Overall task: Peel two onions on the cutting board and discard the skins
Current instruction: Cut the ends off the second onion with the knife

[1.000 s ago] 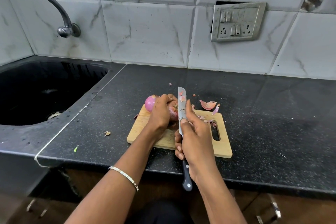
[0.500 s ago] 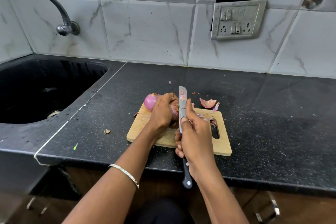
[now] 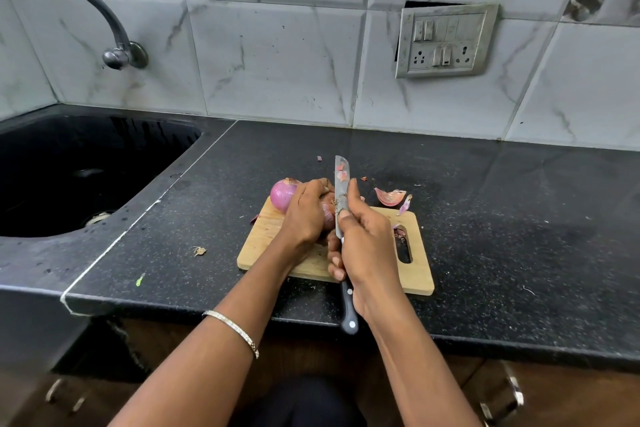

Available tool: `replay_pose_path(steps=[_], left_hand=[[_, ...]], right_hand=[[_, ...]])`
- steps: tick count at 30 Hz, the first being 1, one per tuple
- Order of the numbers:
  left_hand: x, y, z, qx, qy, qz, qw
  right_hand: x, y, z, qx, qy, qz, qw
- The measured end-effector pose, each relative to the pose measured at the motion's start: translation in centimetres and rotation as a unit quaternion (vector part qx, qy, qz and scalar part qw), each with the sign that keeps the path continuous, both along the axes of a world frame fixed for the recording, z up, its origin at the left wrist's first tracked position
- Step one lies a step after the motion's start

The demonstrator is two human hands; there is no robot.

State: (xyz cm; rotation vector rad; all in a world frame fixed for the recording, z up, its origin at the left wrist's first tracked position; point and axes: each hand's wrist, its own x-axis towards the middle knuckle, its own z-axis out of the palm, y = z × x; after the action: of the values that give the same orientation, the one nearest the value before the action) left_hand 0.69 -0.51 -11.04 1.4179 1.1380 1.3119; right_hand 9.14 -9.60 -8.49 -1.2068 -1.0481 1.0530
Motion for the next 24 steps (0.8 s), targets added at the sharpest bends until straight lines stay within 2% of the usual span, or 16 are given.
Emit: replay_pose_path(steps=[6,8,11,13,17,24], left_hand=[[-0.2,1.2,-1.0,-0.03,-0.011,0.011,0.999],[-0.1,0.7,-0.3,-0.032,-0.016,0.002,0.999],[0.1,0.1,0.2,-0.025,-0.035,-0.021,0.999],[0.0,0.2,0.1,-0.023,-0.043,-0.029,0.998],[0.0,0.2,0.0,-0.037,-0.054,-0.038,0.997],[-0.2,0.8,-0.4,-0.056,-0.073,-0.035,0.995]], right_hand=[[0.8,-1.9,-0.9,-0.002,0.001,0.044,0.999],[1.5,-2.0,-0.9,0.018,-0.022,0.025,0.999],[3.0,-0.8,-0.7,0.077,-0.179,-0.083,0.977],[3.2,-0.3,-0.5,0.092,-0.246,-0.087,0.961],[1.9,-0.3,-0.8,0.097,-0.227,-0.027,0.969],[0.8,0.0,-2.3,0.109,-0.207,-0.024,0.972]])
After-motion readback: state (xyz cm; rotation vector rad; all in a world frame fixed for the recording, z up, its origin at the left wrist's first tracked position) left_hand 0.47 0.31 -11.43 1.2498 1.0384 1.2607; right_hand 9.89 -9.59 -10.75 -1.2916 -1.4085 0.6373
